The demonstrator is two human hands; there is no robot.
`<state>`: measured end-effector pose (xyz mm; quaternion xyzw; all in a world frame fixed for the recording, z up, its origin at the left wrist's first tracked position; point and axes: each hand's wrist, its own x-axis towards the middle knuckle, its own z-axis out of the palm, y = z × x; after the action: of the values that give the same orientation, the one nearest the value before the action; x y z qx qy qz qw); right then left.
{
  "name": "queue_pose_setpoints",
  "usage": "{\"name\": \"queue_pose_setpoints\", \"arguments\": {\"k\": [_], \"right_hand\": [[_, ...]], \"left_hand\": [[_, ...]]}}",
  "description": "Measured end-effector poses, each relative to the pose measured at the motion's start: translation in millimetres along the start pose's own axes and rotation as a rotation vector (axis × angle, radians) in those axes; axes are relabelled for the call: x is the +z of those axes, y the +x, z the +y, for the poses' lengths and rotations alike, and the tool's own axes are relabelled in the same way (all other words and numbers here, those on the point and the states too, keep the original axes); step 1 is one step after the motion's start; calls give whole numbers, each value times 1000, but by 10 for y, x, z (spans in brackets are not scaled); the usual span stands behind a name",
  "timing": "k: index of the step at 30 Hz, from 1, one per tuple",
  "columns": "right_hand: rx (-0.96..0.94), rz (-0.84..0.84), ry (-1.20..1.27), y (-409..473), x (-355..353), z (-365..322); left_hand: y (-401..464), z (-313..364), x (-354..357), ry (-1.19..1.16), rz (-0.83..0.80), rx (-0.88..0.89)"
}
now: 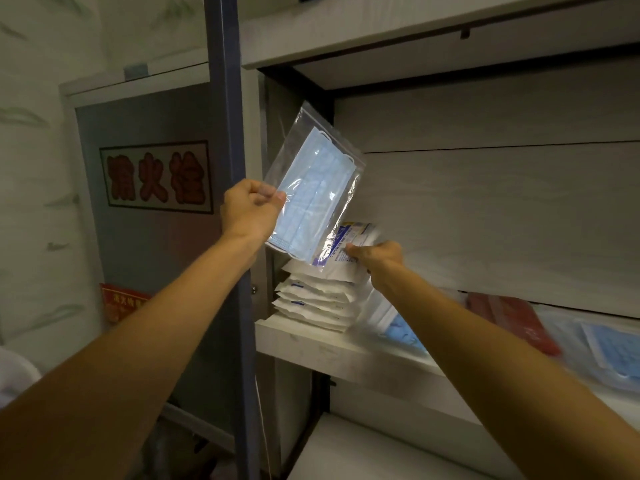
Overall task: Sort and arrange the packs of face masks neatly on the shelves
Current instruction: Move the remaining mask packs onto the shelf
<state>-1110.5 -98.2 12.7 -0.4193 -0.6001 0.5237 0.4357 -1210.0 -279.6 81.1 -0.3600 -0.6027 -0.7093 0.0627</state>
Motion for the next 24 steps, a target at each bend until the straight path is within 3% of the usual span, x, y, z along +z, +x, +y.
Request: {"name": "queue_pose_setpoints", "arguments": {"k": [24], "right_hand": [[-135,39,-581,114,-160,91]], "left_hand": [[46,-135,48,20,-44,-3]]}}
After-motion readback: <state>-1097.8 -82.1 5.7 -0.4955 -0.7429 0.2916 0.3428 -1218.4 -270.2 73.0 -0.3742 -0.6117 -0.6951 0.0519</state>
